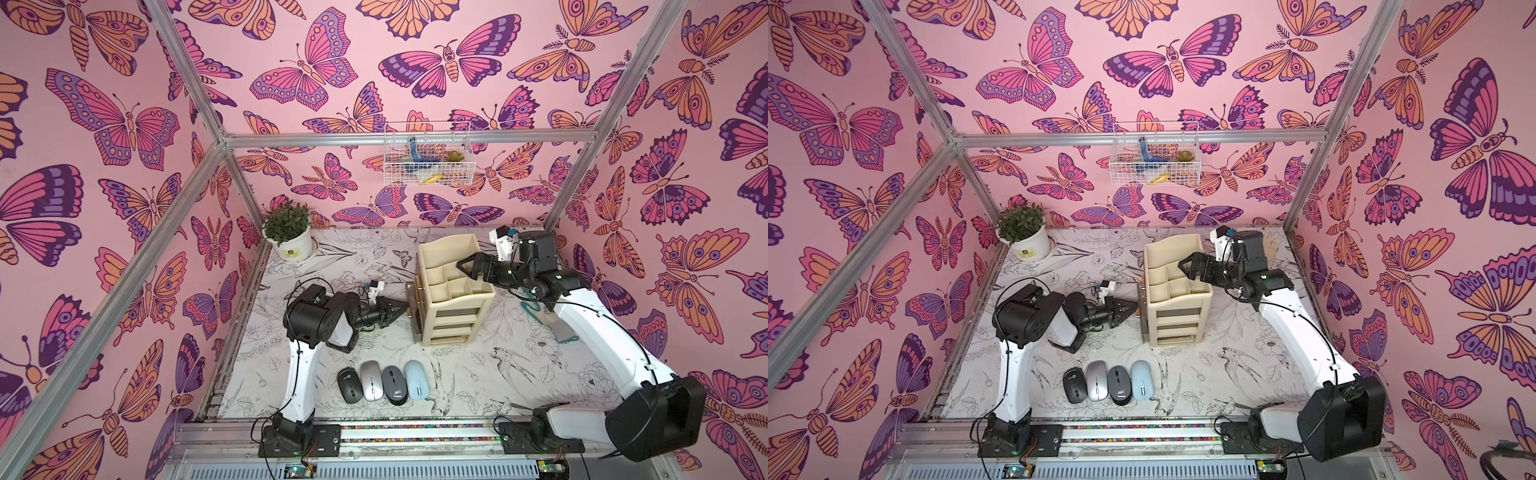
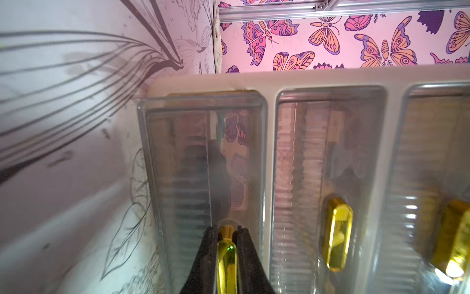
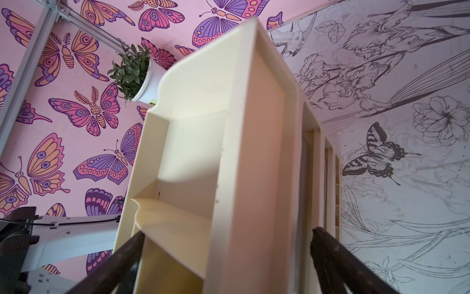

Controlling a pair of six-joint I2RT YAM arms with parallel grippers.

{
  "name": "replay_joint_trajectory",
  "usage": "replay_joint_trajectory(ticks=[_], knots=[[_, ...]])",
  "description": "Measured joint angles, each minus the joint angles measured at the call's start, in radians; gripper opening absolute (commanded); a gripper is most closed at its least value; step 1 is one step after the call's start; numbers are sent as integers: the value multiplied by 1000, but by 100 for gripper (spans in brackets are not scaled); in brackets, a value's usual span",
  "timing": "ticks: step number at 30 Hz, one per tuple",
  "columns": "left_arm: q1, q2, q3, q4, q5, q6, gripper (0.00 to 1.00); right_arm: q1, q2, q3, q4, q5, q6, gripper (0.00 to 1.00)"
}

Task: Take the mice out of the drawer
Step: Open the drawer in the storage box.

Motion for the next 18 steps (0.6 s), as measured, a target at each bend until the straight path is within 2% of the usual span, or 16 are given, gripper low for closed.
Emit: replay_joint_trajectory(ticks=[7, 10, 11, 13, 15, 18], knots=[[133, -58, -90, -42, 90, 51, 0, -10, 6, 0, 1, -23, -3, 99], [174, -139, -101, -223, 105, 154, 0, -13, 8, 0, 2, -29, -6, 99], [183, -187, -97, -340, 97, 212, 4, -14, 8, 0, 2, -31, -9, 99], [192, -288, -77, -582, 62, 333, 28, -17, 10, 0, 3, -37, -13, 99], [188, -391, -47, -846, -14, 456, 57, -19, 11, 0, 4, -40, -18, 99], [189, -499, 29, -1188, -142, 607, 74, -24, 11, 0, 3, -44, -21, 99]])
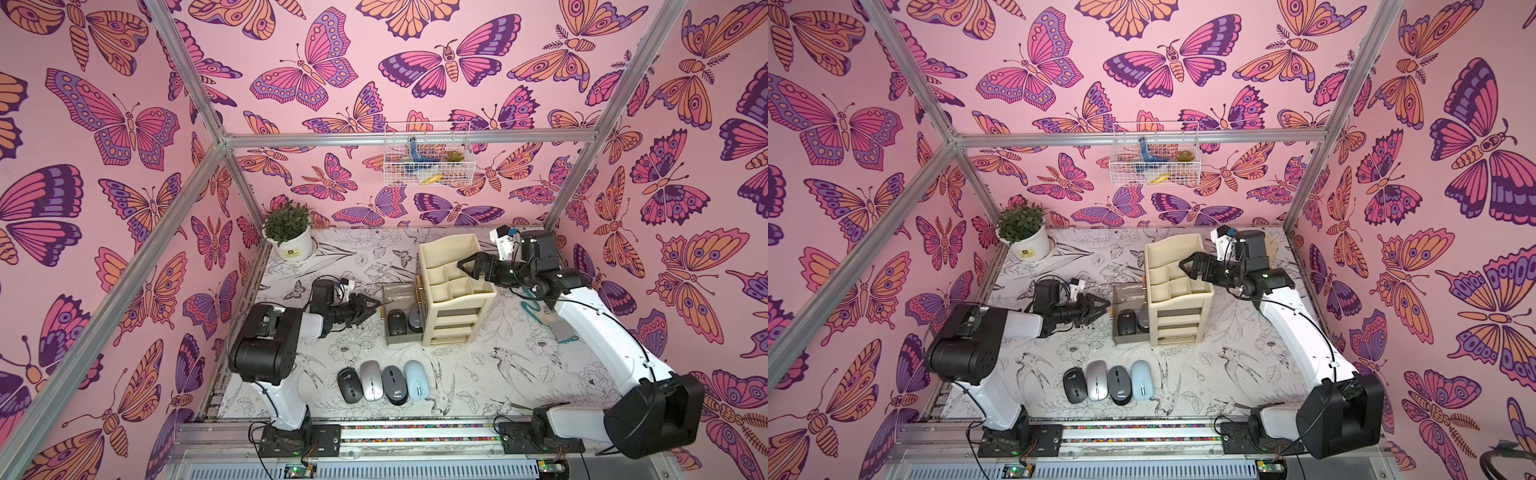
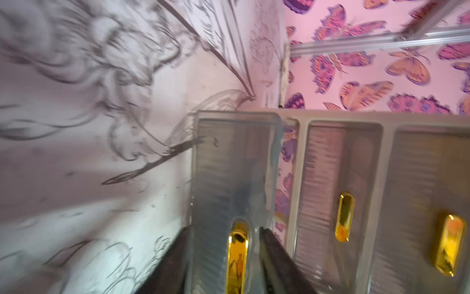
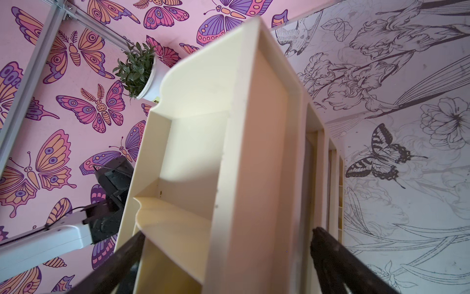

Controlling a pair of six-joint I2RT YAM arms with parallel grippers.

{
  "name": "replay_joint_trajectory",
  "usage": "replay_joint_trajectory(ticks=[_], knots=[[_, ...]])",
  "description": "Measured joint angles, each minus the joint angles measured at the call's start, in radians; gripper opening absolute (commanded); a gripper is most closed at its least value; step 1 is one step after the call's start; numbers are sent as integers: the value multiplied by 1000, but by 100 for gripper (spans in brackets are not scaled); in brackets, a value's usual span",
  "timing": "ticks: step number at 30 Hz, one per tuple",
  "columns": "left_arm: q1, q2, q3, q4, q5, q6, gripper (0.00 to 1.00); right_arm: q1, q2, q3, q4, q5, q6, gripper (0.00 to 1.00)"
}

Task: Take the mice out of the drawer
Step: Open the drawer in the storage box.

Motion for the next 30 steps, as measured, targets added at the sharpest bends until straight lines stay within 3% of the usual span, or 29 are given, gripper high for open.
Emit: replay_joint_trajectory(ticks=[5, 11, 16, 22, 30], knots=[[-72, -60, 198, -409, -188, 188, 81, 0, 1, 0, 0, -4, -1, 99], [-189, -32, 336, -672, -328, 305, 81, -1, 2, 0, 1, -6, -1, 99], [-230, 57, 432, -868, -476, 344, 80, -3, 1, 0, 1, -7, -5, 99], [-261, 49, 491, -997, -626, 356, 81, -11, 2, 0, 0, -19, -13, 99], [-268, 16, 517, -1046, -725, 370, 81, -20, 23, 38, -35, -26, -39, 99]])
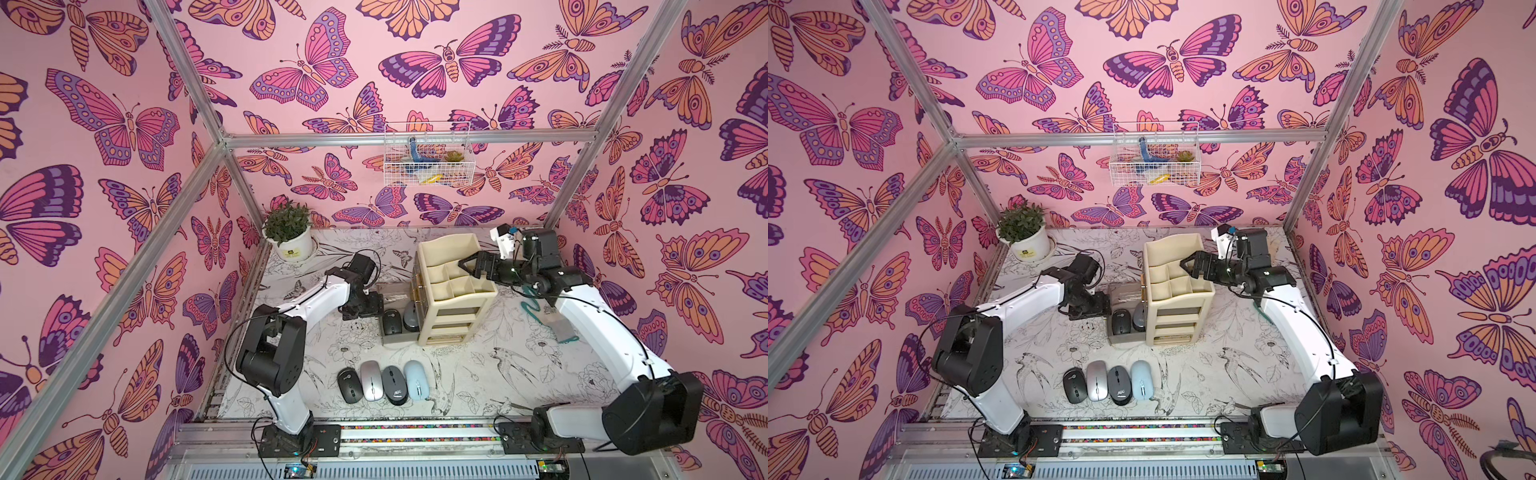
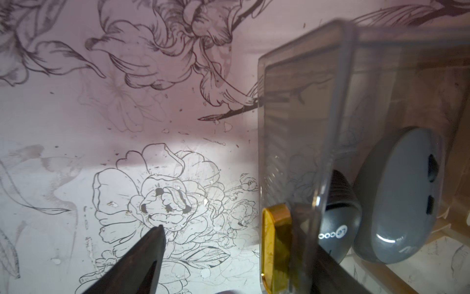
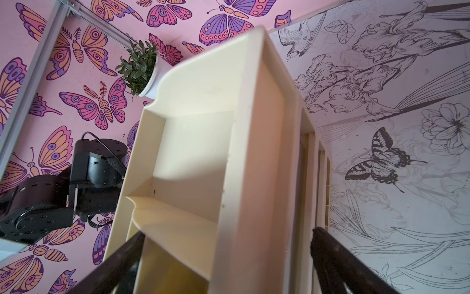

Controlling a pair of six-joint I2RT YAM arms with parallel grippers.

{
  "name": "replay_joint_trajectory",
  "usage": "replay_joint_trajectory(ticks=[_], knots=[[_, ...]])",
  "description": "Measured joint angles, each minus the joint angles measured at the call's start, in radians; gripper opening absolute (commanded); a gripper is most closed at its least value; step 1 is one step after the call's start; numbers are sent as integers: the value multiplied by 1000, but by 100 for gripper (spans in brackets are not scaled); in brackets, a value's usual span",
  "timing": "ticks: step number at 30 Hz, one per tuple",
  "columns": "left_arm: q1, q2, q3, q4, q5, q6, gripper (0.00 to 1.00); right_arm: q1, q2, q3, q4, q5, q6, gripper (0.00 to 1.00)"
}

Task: Take the mice out of the drawer
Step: Open the drawer in the storage box, then adjust the storage box at the center of the board.

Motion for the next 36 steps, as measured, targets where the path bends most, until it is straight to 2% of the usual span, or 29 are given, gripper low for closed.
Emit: replay_joint_trajectory(ticks=[7, 12, 16, 19, 21, 24, 26, 29, 30, 33, 36], knots=[[-8, -3, -1, 1, -32, 9, 82, -2, 21, 82, -69, 6, -50, 99], [-3, -19, -39, -16, -32, 25, 82, -13, 18, 199, -96, 89, -83, 99], [-3, -91, -53, -14, 5, 27, 84, 1, 2, 297, -100, 151, -90, 100], [-3, -181, -53, -10, 29, 29, 90, 92, 14, 410, -130, 196, -101, 99], [-2, -243, -53, -8, 36, 27, 98, 207, 46, 498, -160, 227, -121, 99], [18, -336, -52, -18, 50, 28, 100, 378, 126, 597, -207, 259, -145, 93], [70, -389, -52, -34, 71, 28, 100, 488, 215, 658, -242, 291, -153, 87], [193, -458, -69, -50, 104, 27, 100, 609, 351, 702, -283, 328, -159, 65], [232, -481, -80, -56, 110, 27, 100, 634, 385, 705, -293, 339, -151, 61], [331, -541, -97, -82, 130, 29, 100, 695, 497, 705, -322, 362, -129, 52], [375, -565, -99, -99, 152, 40, 100, 722, 591, 718, -348, 384, -92, 51]])
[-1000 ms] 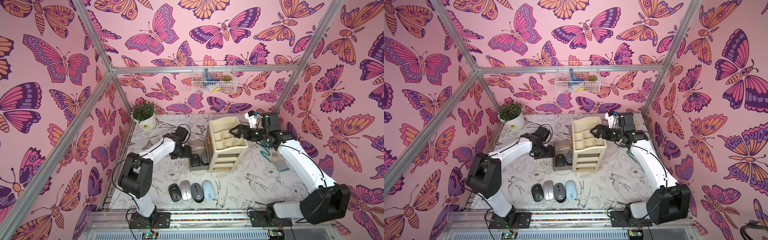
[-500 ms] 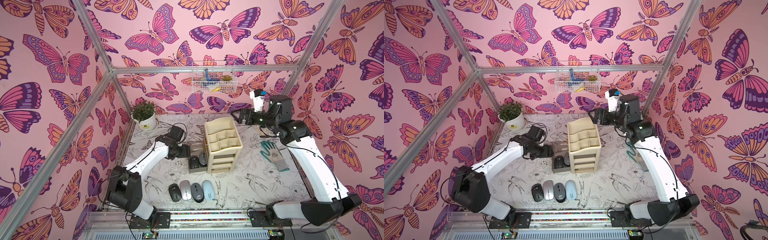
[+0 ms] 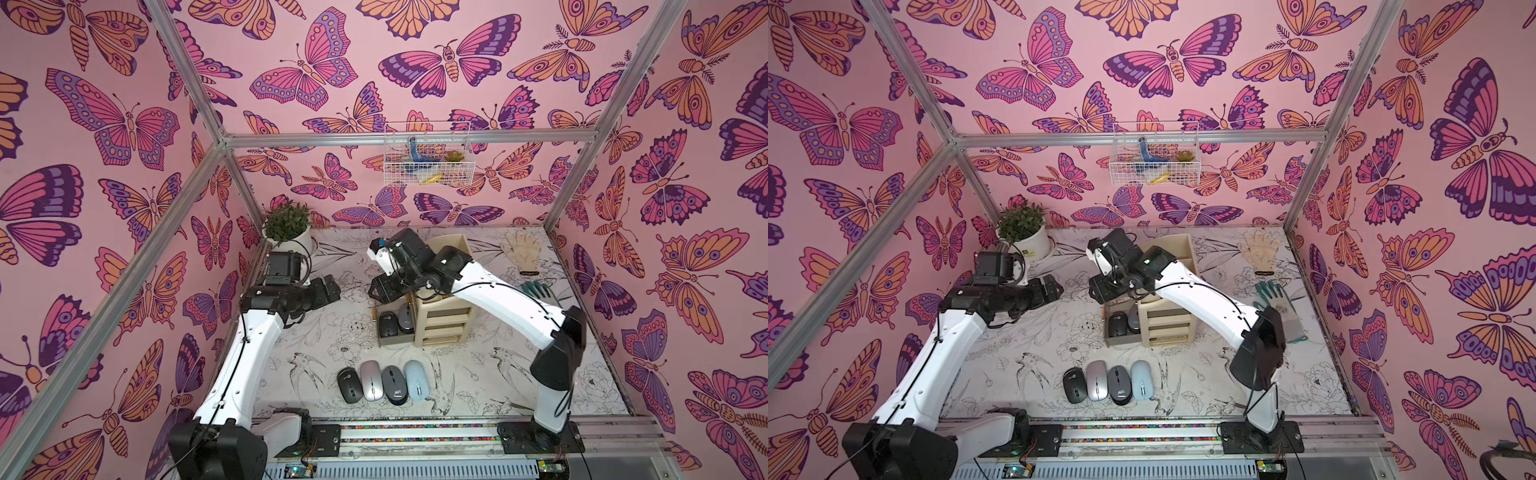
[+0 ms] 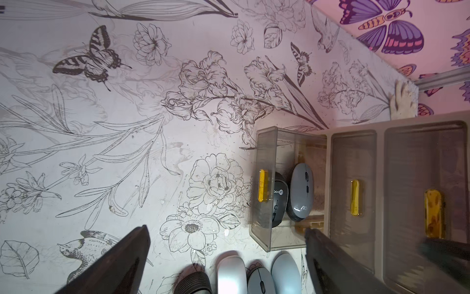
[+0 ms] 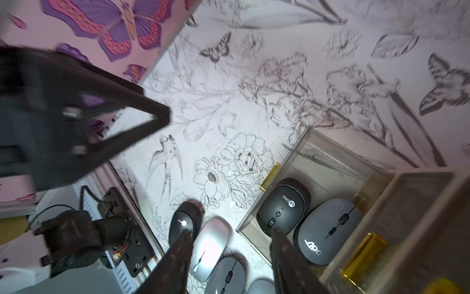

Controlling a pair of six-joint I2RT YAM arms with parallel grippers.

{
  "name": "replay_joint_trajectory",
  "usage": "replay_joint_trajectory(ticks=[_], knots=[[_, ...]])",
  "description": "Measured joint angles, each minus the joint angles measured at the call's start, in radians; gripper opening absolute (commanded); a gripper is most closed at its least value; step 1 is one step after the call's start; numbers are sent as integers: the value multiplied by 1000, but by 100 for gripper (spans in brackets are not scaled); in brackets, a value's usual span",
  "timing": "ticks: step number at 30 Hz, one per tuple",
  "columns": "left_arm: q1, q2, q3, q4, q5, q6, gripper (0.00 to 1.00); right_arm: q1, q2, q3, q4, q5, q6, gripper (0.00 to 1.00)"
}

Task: Take the mice out of the drawer
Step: Adjust the storage box at the center of the board.

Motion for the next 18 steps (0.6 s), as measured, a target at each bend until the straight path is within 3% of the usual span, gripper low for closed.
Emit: replay_joint_trajectory(ticks=[6, 18], knots=[[29, -3, -52, -10, 33, 18, 100, 16, 90, -23, -24, 112, 107, 50], [34, -3, -61, -24, 64, 36, 100, 32, 36, -267, -52, 279, 206, 53]])
